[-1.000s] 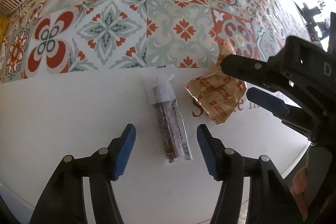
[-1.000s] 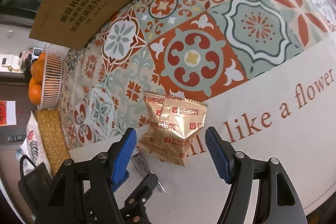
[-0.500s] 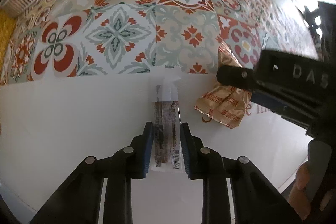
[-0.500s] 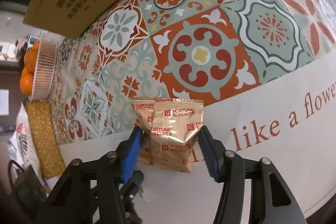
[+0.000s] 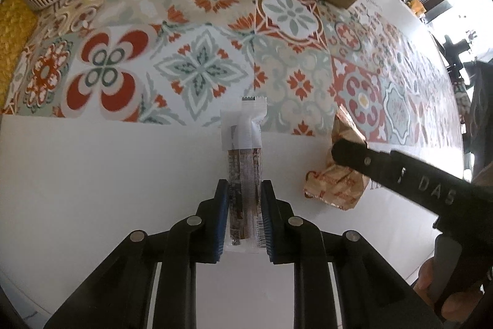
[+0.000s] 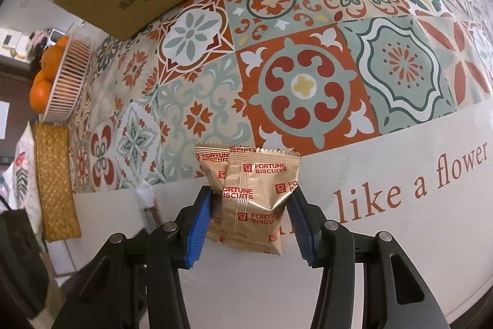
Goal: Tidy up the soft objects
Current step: 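Carry the snack bar and biscuit packet with both tools over the box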
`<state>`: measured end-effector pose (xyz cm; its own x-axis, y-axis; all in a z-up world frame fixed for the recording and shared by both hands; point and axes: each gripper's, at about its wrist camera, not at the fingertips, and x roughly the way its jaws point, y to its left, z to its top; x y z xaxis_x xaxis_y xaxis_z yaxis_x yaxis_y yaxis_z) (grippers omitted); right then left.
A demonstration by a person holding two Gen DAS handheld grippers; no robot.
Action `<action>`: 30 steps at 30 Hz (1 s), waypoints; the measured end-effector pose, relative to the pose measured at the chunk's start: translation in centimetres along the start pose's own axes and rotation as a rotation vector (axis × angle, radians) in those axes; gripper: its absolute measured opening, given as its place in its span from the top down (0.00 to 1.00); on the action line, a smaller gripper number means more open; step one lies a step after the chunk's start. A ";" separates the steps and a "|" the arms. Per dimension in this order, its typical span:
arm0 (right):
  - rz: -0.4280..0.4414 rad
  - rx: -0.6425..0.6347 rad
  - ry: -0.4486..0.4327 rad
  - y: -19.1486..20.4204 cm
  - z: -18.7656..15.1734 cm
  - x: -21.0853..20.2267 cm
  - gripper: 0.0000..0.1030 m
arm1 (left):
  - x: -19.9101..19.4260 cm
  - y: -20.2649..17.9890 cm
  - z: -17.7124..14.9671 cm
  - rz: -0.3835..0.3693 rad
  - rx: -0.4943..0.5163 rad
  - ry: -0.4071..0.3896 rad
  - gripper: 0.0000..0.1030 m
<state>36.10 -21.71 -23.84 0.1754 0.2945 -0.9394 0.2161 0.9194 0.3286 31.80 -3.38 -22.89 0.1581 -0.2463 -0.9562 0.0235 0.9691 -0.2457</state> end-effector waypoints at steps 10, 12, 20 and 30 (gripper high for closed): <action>-0.013 -0.056 -0.058 0.8 -0.1 -1.8 0.52 | -1.9 -0.5 1.4 0.009 0.014 -0.078 0.80; -0.013 -0.071 -0.077 1.2 0.0 -2.4 0.52 | -2.6 -0.5 1.8 0.006 0.019 -0.098 0.80; -0.012 -0.130 -0.163 2.8 0.2 -5.4 0.52 | -5.5 -0.9 3.1 0.005 0.054 -0.184 0.80; -0.007 -0.176 -0.274 4.6 0.9 -9.0 0.52 | -8.8 -1.9 4.7 -0.012 0.101 -0.276 0.80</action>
<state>36.37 -20.41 -13.77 0.4321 0.2287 -0.8723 0.0531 0.9592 0.2778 35.03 -2.96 -13.27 0.4194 -0.2576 -0.8705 0.1235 0.9662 -0.2265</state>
